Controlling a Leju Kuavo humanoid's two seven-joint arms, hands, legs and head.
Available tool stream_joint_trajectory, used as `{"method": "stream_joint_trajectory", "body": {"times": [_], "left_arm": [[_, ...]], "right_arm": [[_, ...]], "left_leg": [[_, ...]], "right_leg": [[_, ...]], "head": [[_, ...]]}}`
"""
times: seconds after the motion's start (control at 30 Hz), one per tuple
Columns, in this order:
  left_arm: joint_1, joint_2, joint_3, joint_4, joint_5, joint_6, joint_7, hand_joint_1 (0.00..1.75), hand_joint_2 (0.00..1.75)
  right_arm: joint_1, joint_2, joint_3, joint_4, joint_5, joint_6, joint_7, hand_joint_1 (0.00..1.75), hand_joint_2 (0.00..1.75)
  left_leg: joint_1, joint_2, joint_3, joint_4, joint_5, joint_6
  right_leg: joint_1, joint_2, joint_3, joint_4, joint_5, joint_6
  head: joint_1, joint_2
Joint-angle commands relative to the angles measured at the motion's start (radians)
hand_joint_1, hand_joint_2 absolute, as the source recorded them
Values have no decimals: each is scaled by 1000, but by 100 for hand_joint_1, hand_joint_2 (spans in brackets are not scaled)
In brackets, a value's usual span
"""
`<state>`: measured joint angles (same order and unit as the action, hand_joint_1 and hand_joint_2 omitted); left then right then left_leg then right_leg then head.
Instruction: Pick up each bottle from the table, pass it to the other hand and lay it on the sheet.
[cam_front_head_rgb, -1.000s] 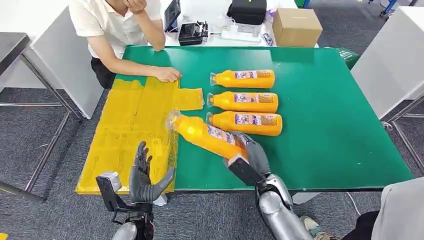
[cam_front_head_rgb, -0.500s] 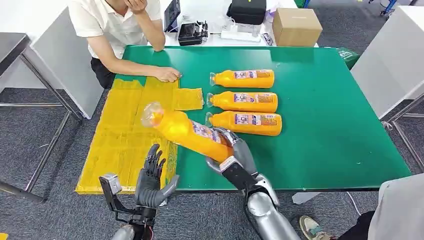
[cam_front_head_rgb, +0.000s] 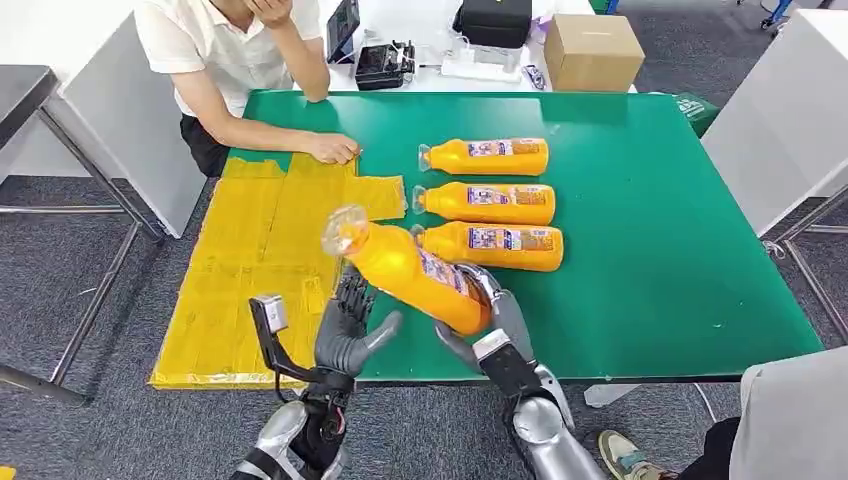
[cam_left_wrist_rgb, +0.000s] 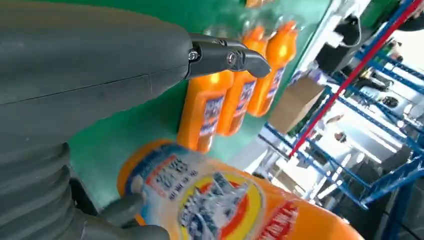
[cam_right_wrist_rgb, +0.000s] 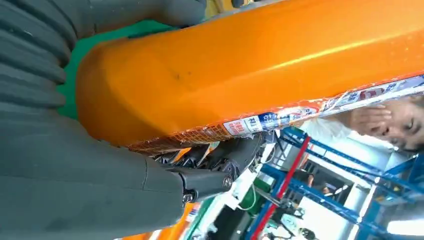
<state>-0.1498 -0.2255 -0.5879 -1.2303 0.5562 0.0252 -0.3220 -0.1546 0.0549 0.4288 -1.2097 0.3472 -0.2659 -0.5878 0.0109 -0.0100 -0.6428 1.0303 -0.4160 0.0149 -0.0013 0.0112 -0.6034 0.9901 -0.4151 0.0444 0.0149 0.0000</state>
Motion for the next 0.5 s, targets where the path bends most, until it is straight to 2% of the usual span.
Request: {"method": "stream_joint_trajectory", "body": {"times": [0.03,0.3,0.5], "left_arm": [[-27,53,-62,-58,19,-22,-8,0,175],[-12,63,-78,-71,22,-32,-2,0,175],[-25,53,-78,-47,-19,21,-20,0,175]], "right_arm": [[-103,-9,77,198,74,-37,39,175,175],[-130,-3,90,262,102,-55,59,175,175],[-144,-7,133,277,169,-75,105,175,175]], "left_leg": [[-1,3,4,-1,-1,0],[0,1,1,-1,0,0],[-1,2,5,-2,-1,0]], "right_leg": [[0,2,3,-1,-1,-1],[0,1,2,-1,0,-1],[-1,1,4,-1,-1,-1]], "head": [[0,0],[0,0],[0,0]]}}
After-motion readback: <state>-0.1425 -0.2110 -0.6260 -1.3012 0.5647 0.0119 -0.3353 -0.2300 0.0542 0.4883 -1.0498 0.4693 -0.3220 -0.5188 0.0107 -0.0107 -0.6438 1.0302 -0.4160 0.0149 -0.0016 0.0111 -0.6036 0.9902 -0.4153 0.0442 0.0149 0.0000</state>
